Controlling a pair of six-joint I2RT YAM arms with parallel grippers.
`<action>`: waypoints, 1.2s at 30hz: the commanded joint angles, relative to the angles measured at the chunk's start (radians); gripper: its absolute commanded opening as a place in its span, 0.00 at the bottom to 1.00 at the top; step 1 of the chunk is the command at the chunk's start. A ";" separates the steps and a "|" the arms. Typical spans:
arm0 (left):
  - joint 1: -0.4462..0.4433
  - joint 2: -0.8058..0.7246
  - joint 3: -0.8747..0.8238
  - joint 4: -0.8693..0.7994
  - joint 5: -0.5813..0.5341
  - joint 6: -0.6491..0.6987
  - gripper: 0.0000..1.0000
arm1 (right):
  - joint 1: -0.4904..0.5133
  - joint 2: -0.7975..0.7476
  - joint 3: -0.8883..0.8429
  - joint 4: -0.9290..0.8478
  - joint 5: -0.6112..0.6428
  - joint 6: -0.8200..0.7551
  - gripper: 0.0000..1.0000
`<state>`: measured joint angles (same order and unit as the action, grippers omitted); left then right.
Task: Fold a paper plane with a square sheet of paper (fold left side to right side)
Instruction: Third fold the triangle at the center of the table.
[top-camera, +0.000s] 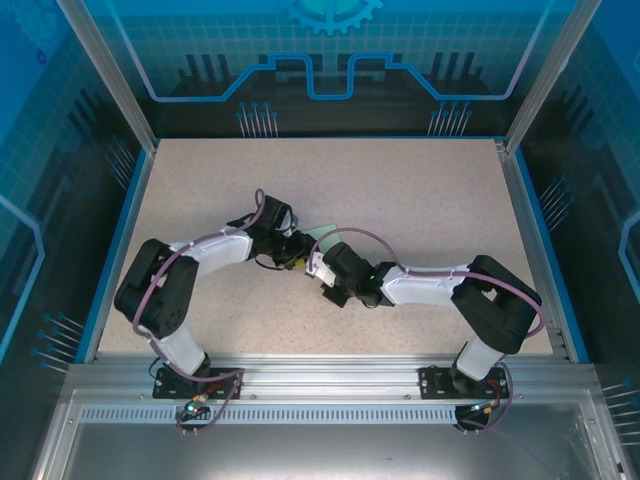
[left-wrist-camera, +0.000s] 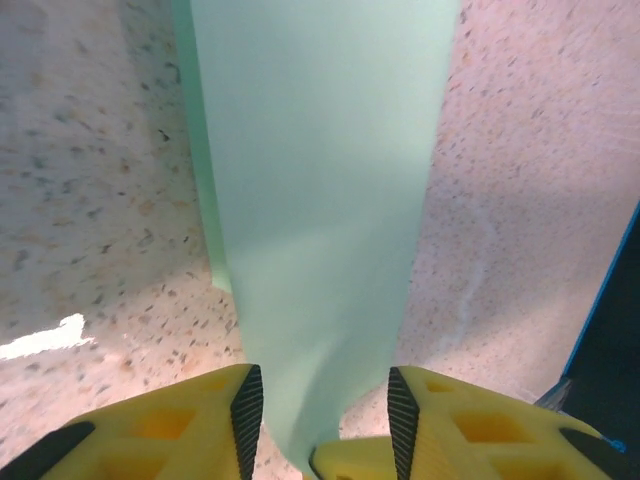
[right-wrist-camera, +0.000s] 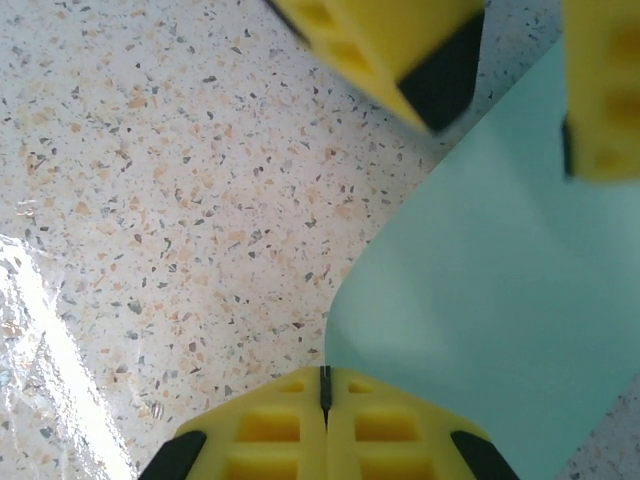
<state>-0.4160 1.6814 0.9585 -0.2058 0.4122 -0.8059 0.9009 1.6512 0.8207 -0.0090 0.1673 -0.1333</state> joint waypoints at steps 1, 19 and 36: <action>0.033 -0.050 -0.010 -0.073 -0.009 0.050 0.44 | -0.017 -0.016 0.017 -0.014 -0.036 0.023 0.00; -0.014 0.346 0.418 -0.139 0.119 0.150 0.30 | -0.039 0.021 0.042 -0.019 -0.055 0.052 0.00; -0.029 0.476 0.463 -0.216 0.062 0.215 0.27 | -0.081 0.024 0.092 -0.086 -0.141 0.077 0.00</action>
<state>-0.4370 2.1342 1.4113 -0.3511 0.4942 -0.6254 0.8440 1.6672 0.8745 -0.0666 0.0696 -0.0834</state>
